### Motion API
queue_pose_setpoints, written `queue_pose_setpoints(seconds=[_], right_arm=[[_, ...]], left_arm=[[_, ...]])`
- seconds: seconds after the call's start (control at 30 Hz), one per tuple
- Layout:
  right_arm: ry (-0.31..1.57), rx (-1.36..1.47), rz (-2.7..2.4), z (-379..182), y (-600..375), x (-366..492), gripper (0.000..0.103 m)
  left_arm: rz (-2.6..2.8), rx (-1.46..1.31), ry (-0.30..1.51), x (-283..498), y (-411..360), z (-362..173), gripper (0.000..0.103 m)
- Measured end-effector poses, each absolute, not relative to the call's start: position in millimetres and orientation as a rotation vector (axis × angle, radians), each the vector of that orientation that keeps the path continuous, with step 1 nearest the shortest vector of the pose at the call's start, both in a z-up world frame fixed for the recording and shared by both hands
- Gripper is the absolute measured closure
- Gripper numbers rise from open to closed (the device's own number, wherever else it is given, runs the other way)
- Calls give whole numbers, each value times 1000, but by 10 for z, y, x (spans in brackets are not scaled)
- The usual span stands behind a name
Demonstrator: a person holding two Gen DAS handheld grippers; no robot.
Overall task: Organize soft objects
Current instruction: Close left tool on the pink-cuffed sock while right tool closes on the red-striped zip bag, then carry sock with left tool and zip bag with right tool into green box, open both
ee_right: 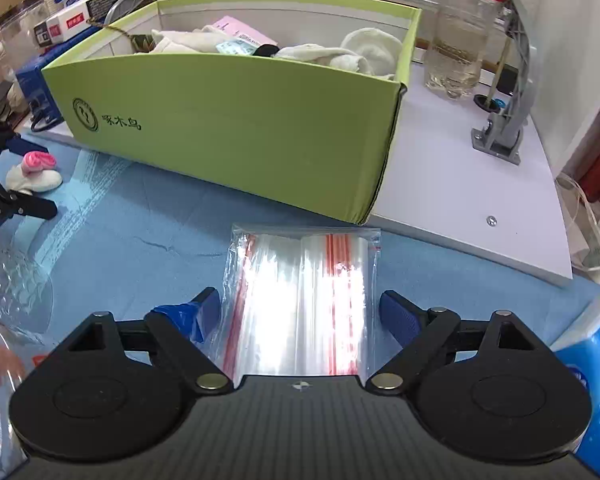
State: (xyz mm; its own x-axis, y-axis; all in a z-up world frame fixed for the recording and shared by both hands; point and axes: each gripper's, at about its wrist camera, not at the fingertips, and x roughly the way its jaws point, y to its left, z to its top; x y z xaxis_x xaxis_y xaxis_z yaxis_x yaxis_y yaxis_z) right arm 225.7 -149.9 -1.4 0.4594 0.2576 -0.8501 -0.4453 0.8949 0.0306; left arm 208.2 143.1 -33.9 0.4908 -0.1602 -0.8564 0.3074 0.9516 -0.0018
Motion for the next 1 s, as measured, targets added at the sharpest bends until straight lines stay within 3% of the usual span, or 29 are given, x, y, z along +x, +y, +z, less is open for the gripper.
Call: queue_pose_setpoints(seconds=[0.07, 0.13, 0.2, 0.23, 0.27, 0.3, 0.4, 0.7, 1.0], right_arm=[[1014, -208, 436, -13, -1521, 2289, 25], [1008, -218, 445, -4, -1527, 2290, 25], [989, -226, 458, 0, -1530, 2270, 32], [979, -221, 464, -7, -1530, 2269, 36], [970, -217, 464, -4, -1524, 2257, 51], [962, -206, 468, 22, -1545, 2238, 72], [975, -140, 484, 65, -1624, 2225, 88], [814, 38, 524, 596, -1937, 1839, 90], [654, -3, 560, 1286, -1654, 2368, 90]], left_arm=[[-287, 149, 1009, 2059, 1440, -330, 6], [-296, 133, 987, 2025, 1460, -281, 29], [-291, 119, 982, 2006, 1494, -205, 79], [-278, 104, 990, 2010, 1516, -187, 80], [-267, 86, 996, 2011, 1544, -178, 81], [-263, 63, 1002, 2000, 1579, -167, 82], [-271, -2, 999, 1883, 1701, -94, 84], [-300, -95, 891, 1723, 1811, 560, 84], [-346, -64, 803, 2511, 1272, 1142, 84]])
